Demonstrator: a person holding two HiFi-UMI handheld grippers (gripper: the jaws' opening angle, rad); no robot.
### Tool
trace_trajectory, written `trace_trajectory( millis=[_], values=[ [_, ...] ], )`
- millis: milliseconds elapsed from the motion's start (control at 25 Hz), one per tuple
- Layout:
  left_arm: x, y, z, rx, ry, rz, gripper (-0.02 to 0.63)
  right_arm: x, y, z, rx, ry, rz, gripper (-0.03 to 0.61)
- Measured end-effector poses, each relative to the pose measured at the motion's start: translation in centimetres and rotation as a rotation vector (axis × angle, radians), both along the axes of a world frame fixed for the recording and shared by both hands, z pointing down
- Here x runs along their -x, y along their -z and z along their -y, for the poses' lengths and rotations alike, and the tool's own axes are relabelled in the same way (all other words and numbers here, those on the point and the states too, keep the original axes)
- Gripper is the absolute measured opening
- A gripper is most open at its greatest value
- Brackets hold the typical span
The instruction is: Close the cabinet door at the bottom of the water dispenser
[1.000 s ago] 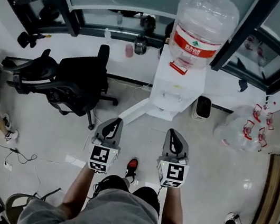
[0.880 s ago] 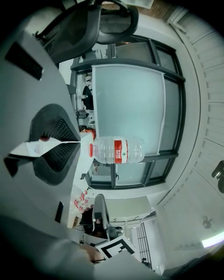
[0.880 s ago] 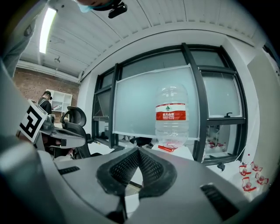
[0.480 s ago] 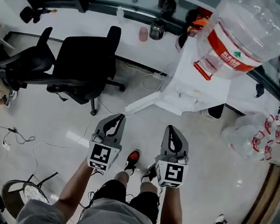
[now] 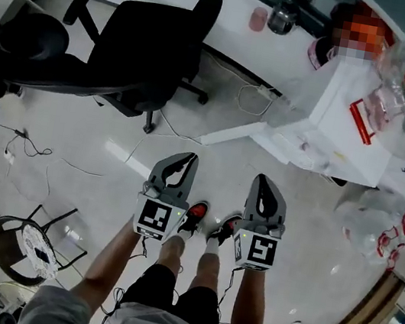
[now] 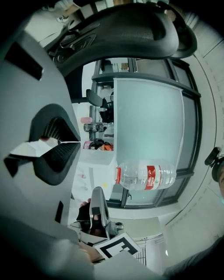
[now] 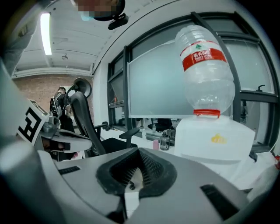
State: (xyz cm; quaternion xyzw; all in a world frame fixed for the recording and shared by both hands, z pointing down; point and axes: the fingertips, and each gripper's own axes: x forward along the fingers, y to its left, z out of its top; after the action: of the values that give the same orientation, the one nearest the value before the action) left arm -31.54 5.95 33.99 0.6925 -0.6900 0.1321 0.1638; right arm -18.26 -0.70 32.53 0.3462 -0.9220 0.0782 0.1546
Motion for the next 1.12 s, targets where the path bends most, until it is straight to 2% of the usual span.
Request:
trace_trajectory(
  millis=[200, 600, 840, 1120],
  values=[
    [1.5, -6.1, 0.6, 0.021, 0.062, -0.024, 0.029, 1.3, -6.3, 0.8, 0.028, 0.050, -0.015, 0.017],
    [2.7, -19.0, -0.4, 0.102, 0.112, -0.027, 0.029, 4.7, -19.2, 0.5, 0.088, 0.149, -0.039, 0.017],
    [2.9, -25.9, -0.8, 0.113, 0.115, -0.047, 0.029, 5.8, -26.0, -0.1, 0.106, 0.177, -0.059, 0.017],
    [2.7, -33.2, -1.1, 0.130, 0.104, -0.041, 0.029, 4.9, -33.8, -1.1, 0.155, 0.171, -0.097, 0.017]
  ],
)
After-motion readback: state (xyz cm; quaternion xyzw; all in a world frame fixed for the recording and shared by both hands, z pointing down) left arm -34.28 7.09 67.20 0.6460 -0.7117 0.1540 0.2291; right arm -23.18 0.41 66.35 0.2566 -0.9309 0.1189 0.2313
